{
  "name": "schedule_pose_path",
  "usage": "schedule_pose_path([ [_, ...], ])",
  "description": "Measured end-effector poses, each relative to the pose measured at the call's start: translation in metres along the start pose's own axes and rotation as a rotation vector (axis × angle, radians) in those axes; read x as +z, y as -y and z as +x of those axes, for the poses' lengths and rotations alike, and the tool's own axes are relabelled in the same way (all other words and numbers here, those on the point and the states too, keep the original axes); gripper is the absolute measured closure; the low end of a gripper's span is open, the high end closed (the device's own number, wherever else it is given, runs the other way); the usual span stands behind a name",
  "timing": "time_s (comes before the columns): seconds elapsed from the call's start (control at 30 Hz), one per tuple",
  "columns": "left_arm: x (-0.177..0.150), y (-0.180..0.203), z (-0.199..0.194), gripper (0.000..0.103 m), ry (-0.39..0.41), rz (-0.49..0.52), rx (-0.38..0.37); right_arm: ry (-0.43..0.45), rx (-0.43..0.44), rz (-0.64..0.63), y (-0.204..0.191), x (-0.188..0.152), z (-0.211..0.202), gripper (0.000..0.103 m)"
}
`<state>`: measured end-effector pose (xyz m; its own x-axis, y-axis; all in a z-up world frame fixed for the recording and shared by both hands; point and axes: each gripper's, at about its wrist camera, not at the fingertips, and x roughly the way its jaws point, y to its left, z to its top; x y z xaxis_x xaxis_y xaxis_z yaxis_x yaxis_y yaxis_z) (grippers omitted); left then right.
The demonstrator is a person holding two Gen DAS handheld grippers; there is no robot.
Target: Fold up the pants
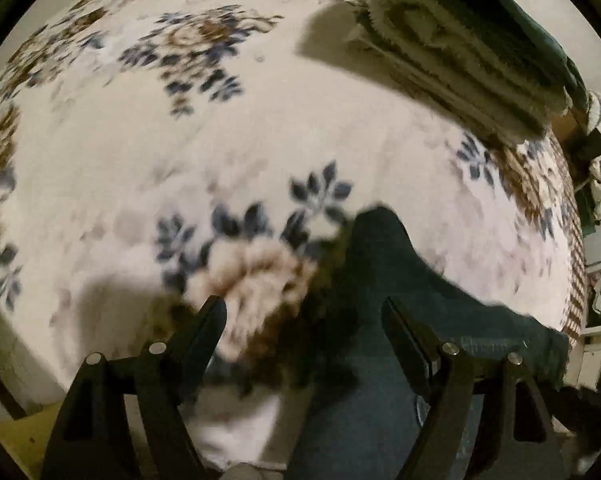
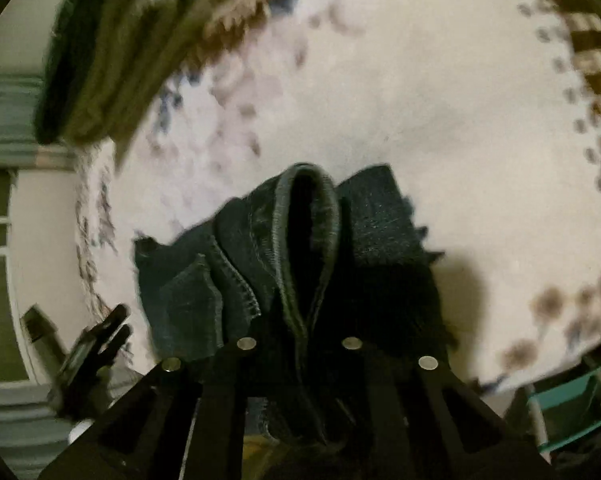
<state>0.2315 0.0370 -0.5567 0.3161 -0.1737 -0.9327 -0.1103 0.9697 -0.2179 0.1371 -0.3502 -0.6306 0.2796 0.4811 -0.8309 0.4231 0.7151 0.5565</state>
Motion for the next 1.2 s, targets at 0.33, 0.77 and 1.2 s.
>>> schedule_pose_path([
  [0.33, 0.040, 0.045, 0.064, 0.024, -0.150, -0.013, -0.154, 0.041, -0.065, 0.079, 0.047, -0.001, -0.037, 0.093],
  [0.77, 0.052, 0.030, 0.059, 0.080, -0.208, -0.070, -0.253, -0.005, -0.083, 0.111, 0.079, 0.004, -0.028, 0.042],
  [1.2, -0.039, 0.055, 0.016, 0.037, -0.202, 0.096, -0.081, 0.129, -0.092, 0.214, 0.077, -0.043, -0.056, 0.091],
])
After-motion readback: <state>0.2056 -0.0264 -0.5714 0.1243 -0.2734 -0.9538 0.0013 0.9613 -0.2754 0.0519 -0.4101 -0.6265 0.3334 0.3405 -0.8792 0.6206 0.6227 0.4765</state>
